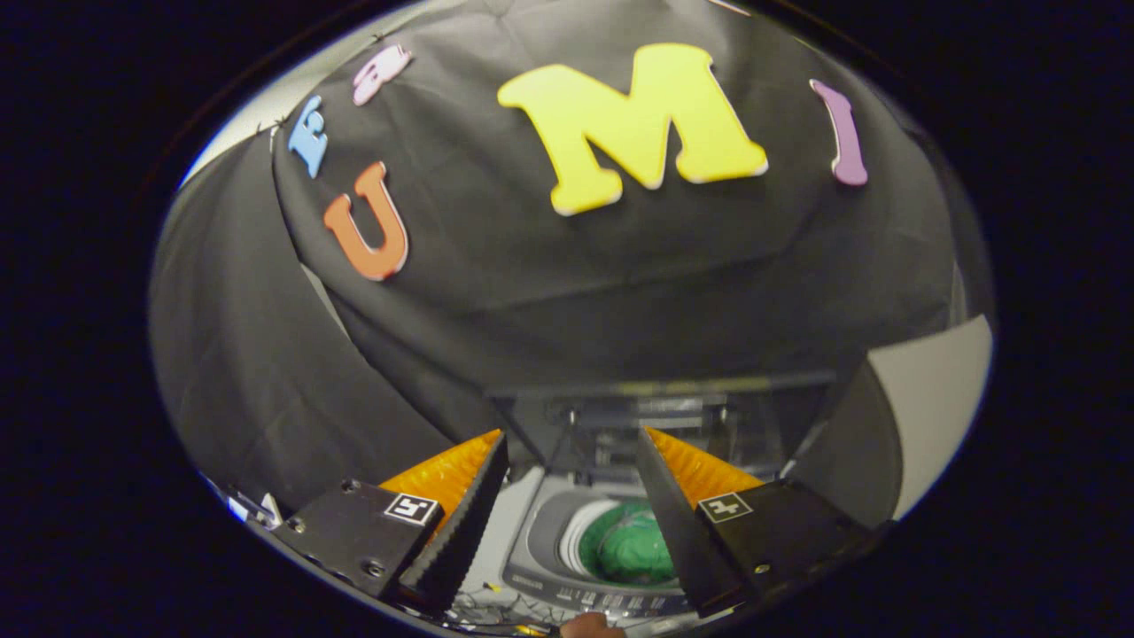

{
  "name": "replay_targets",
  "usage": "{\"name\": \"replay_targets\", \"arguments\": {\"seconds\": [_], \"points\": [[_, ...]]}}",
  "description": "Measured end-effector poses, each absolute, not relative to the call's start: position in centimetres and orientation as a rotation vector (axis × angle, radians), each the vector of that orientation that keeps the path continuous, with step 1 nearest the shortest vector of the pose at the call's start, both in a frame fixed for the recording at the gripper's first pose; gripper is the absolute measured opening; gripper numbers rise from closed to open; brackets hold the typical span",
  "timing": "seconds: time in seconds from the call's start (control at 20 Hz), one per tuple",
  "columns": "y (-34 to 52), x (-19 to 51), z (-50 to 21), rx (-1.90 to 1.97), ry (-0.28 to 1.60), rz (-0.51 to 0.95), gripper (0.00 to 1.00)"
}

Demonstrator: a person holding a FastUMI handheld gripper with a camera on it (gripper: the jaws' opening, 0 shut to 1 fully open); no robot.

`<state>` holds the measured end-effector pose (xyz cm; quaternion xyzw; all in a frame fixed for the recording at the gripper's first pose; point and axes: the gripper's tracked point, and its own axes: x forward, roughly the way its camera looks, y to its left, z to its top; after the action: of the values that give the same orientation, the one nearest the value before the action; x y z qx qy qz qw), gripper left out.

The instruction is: Put the clothes into the washing machine and then close the washing machine lid.

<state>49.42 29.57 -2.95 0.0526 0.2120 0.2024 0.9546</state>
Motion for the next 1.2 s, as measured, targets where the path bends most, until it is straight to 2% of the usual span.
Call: {"name": "replay_targets", "arguments": {"seconds": [0.2, 0.6, 0.8, 1.2], "points": [[29.0, 56.4, -0.9, 0.024, 0.37, 0.342, 0.99], [27.7, 64.4, -8.5, 0.043, 0.477, 0.226, 0.99], [28.0, 64.6, -10.8, -0.018, 0.495, 0.224, 0.99], [27.9, 65.4, -11.0, -0.046, 0.436, 0.208, 1.0]]}}
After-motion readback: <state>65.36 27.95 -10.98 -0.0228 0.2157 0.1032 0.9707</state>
